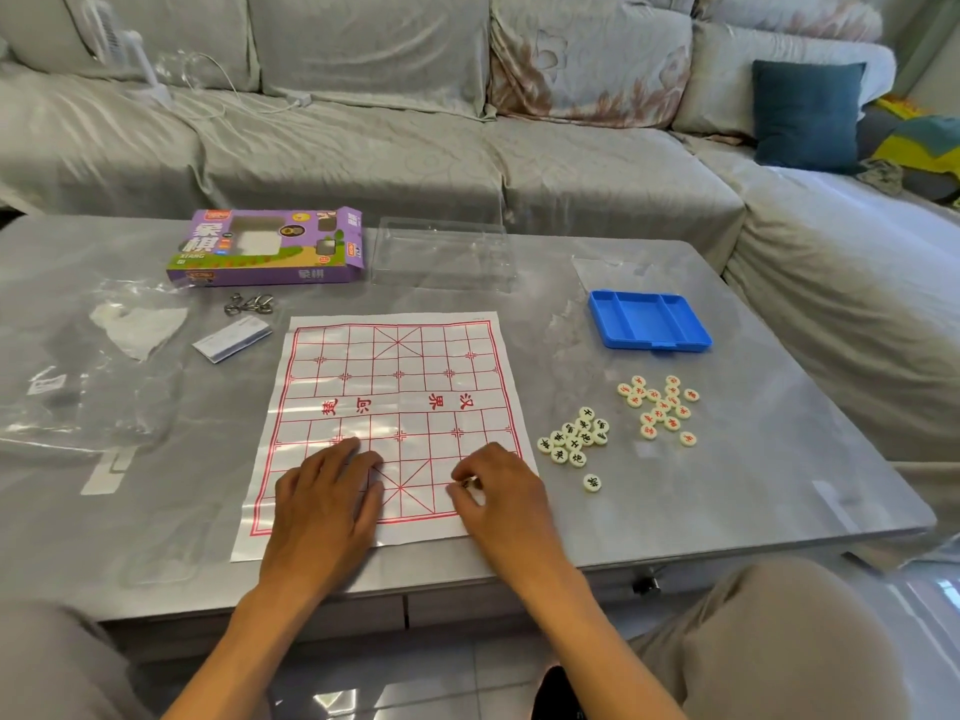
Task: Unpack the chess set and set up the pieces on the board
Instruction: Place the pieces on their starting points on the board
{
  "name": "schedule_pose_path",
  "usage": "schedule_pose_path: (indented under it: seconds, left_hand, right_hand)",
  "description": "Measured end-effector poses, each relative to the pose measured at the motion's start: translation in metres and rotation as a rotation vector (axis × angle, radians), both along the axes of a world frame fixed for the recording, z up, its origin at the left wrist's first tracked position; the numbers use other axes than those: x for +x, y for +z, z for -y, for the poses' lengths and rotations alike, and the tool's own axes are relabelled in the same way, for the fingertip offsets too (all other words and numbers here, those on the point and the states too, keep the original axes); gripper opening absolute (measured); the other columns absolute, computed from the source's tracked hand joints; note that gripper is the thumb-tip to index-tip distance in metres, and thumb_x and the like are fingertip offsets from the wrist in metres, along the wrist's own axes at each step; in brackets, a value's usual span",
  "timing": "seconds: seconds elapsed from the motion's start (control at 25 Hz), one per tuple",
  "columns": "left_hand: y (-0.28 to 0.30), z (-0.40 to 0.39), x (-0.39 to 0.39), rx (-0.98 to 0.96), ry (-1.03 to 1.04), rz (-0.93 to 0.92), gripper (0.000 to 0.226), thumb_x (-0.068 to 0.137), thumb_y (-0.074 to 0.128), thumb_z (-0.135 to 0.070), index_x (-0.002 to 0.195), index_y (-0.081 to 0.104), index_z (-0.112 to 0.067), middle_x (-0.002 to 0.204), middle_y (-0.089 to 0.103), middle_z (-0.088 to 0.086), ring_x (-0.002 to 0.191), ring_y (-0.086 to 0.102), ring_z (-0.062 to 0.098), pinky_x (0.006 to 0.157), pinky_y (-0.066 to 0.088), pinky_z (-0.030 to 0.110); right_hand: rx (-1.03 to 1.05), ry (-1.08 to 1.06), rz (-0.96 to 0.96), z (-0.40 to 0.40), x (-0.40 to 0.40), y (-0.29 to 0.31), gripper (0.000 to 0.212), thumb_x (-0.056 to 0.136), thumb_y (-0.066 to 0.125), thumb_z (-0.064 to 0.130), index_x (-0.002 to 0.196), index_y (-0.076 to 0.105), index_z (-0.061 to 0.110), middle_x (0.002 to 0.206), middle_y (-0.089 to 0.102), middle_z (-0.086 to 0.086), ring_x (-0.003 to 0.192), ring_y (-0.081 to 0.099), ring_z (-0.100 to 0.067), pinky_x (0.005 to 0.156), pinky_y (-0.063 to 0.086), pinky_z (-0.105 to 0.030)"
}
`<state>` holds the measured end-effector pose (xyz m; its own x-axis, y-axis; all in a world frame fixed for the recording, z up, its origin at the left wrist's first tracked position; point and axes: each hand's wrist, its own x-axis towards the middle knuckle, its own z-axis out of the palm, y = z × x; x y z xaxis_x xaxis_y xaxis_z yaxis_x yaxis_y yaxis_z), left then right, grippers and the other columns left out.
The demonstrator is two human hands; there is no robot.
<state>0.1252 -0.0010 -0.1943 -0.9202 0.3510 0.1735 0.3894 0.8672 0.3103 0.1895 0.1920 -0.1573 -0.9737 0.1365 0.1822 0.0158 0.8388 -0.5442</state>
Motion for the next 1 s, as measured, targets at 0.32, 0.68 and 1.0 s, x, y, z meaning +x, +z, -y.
schedule_pose_path:
  seconds: [0.32, 0.68, 1.0]
  left_hand:
    - [0.0, -0.001, -0.001, -0.02, 0.006, -0.009, 0.045, 0.093, 0.024, -0.046, 0.114, 0.059, -0.029, 0.132, 0.056, 0.0, 0.122, 0.05, 0.024, 0.099, 0.038, 0.044]
    - [0.0, 0.001, 0.0, -0.019, -0.004, -0.001, 0.05, 0.093, 0.022, -0.049, 0.115, 0.06, -0.027, 0.132, 0.057, 0.001, 0.122, 0.052, 0.026, 0.1, 0.039, 0.045]
    - [0.001, -0.001, 0.0, -0.012, 0.003, -0.006, 0.049, 0.093, 0.022, -0.049, 0.116, 0.06, -0.027, 0.133, 0.056, 0.001, 0.123, 0.052, 0.026, 0.101, 0.039, 0.045]
  right_hand:
    - [0.086, -0.406, 0.011, -0.076, 0.034, -0.006, 0.02, 0.09, 0.06, 0.028, 0.109, 0.062, 0.021, 0.111, 0.056, 0.006, 0.102, 0.05, -0.014, 0.081, 0.038, -0.023]
    - [0.027, -0.477, 0.011, -0.096, 0.02, -0.026, 0.025, 0.092, 0.06, 0.028, 0.115, 0.06, 0.016, 0.111, 0.058, 0.0, 0.101, 0.051, -0.018, 0.079, 0.04, -0.027]
    - [-0.001, -0.464, -0.096, -0.09, 0.014, -0.013, 0.013, 0.09, 0.063, 0.024, 0.101, 0.062, 0.017, 0.097, 0.062, 0.003, 0.092, 0.056, -0.018, 0.074, 0.043, -0.026]
